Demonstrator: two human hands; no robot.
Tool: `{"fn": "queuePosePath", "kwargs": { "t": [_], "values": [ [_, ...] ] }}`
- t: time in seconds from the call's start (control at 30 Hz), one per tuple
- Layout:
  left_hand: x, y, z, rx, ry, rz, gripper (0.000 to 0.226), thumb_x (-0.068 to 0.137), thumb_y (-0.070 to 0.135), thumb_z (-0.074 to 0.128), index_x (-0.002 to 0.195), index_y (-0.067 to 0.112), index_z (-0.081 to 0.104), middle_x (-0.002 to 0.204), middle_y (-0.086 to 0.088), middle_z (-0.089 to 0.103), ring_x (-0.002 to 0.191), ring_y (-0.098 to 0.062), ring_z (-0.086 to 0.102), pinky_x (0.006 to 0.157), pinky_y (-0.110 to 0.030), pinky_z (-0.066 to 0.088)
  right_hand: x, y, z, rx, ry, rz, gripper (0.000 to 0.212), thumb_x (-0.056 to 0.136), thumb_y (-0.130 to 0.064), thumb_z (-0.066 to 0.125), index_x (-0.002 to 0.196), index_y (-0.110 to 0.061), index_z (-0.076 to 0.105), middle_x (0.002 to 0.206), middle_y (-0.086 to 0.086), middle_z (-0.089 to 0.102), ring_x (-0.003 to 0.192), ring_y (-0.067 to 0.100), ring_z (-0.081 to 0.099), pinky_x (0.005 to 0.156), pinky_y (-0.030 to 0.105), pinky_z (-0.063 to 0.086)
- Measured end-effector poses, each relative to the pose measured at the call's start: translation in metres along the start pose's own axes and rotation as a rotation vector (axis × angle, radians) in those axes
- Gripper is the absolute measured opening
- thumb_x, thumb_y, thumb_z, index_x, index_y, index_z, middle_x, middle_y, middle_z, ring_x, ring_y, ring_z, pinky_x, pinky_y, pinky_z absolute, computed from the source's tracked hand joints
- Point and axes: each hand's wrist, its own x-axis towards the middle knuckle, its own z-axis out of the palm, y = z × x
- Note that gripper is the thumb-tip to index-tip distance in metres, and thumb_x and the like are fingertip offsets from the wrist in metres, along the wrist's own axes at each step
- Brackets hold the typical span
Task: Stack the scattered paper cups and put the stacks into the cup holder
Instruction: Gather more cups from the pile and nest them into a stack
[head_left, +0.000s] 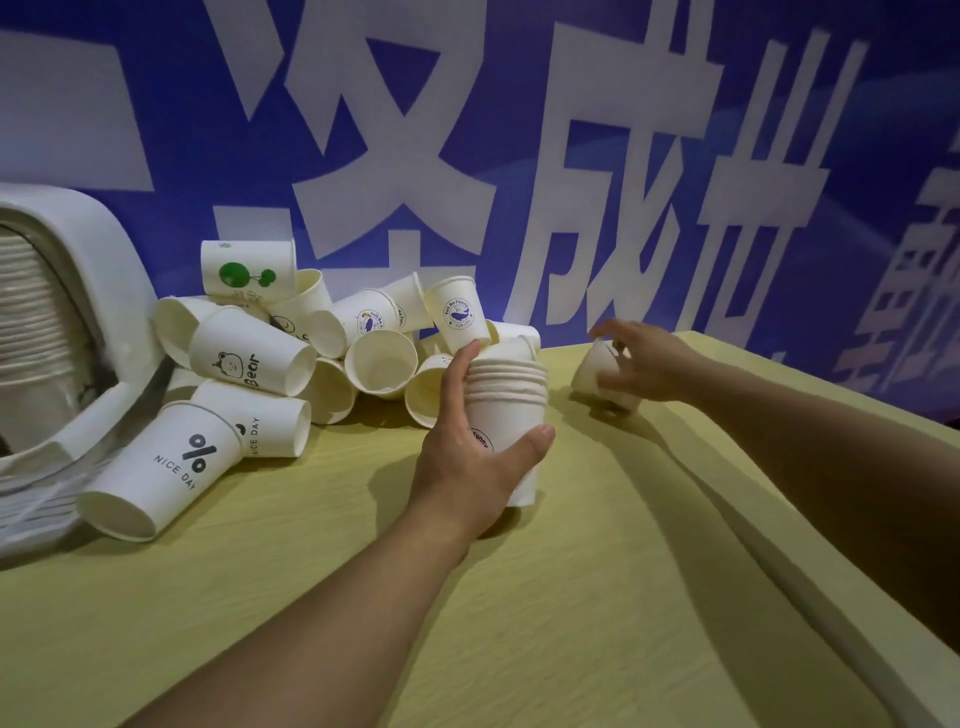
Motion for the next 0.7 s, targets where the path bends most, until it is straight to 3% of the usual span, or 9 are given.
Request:
{"fn": "queuePosePath", "kwargs": {
  "t": [0.07, 0.17, 0.33, 0.43, 0.5, 0.6, 0.7],
  "values": [
    [-0.002, 0.001, 0.000, 0.000, -0.010, 0.002, 0.091, 0.076, 0.040, 0.084, 0.139, 0.064, 0.022, 0.137, 0.017, 0.047, 0.104, -0.007, 0.059, 0.081, -0.027, 0.054, -0.014, -0.015, -0.008, 0.318, 0.135, -0.004, 0.056, 0.088, -0.033, 0.071, 0.137, -0.030, 0.044, 0.120, 0.002, 0.054, 0.101, 0.023, 0.060, 0.072, 0.026, 0.057],
    [-0.004, 0.005, 0.001, 0.009, -0.048, 0.005, 0.097, 0.074, 0.042, 0.085, 0.141, 0.067, 0.020, 0.140, 0.014, 0.050, 0.107, -0.014, 0.062, 0.091, -0.041, 0.056, -0.037, -0.051, -0.024, 0.775, 0.235, -0.051, 0.048, 0.091, -0.023, 0.066, 0.134, -0.028, 0.045, 0.125, 0.005, 0.053, 0.107, 0.025, 0.060, 0.077, 0.035, 0.061],
    [-0.008, 0.010, -0.002, 0.011, -0.074, -0.004, 0.111, 0.075, 0.038, 0.086, 0.143, 0.071, 0.005, 0.153, 0.008, 0.040, 0.116, -0.018, 0.058, 0.092, -0.042, 0.056, -0.073, -0.113, -0.032, 1.090, 0.113, -0.118, 0.043, 0.092, -0.020, 0.065, 0.128, -0.032, 0.047, 0.121, 0.005, 0.057, 0.104, 0.023, 0.063, 0.076, 0.035, 0.060],
    [-0.008, 0.013, -0.002, 0.017, -0.022, -0.030, 0.120, 0.079, 0.032, 0.084, 0.140, 0.071, -0.012, 0.154, 0.003, 0.035, 0.111, -0.016, 0.055, 0.084, -0.035, 0.053, -0.081, -0.128, -0.018, 0.947, 0.008, -0.153, 0.038, 0.093, -0.033, 0.063, 0.129, -0.034, 0.053, 0.126, 0.002, 0.060, 0.111, 0.021, 0.062, 0.088, 0.040, 0.057],
    [-0.006, 0.013, -0.005, 0.009, 0.095, -0.047, 0.123, 0.080, 0.032, 0.083, 0.141, 0.068, -0.018, 0.158, 0.000, 0.030, 0.115, -0.019, 0.053, 0.083, -0.034, 0.051, -0.082, -0.132, -0.008, 0.848, -0.028, -0.163, 0.025, 0.099, -0.042, 0.051, 0.121, -0.039, 0.061, 0.129, -0.007, 0.061, 0.114, 0.014, 0.058, 0.093, 0.037, 0.052],
    [-0.006, 0.011, -0.008, 0.064, 0.278, -0.029, 0.110, 0.081, 0.037, 0.080, 0.148, 0.059, -0.005, 0.158, 0.004, 0.033, 0.116, -0.018, 0.052, 0.082, -0.031, 0.045, -0.072, -0.131, 0.000, 0.754, 0.042, -0.146, 0.029, 0.103, -0.044, 0.041, 0.113, -0.040, 0.068, 0.131, -0.011, 0.059, 0.110, 0.007, 0.056, 0.083, 0.025, 0.048],
    [-0.001, 0.006, -0.011, 0.095, 0.403, -0.059, 0.090, 0.078, 0.040, 0.078, 0.142, 0.053, 0.017, 0.146, 0.007, 0.045, 0.100, -0.013, 0.047, 0.079, -0.030, 0.039, -0.043, -0.122, 0.008, 0.397, 0.164, -0.126, 0.034, 0.099, -0.030, 0.057, 0.132, -0.032, 0.060, 0.130, -0.008, 0.057, 0.112, 0.013, 0.057, 0.076, 0.020, 0.046]
  ]
}}
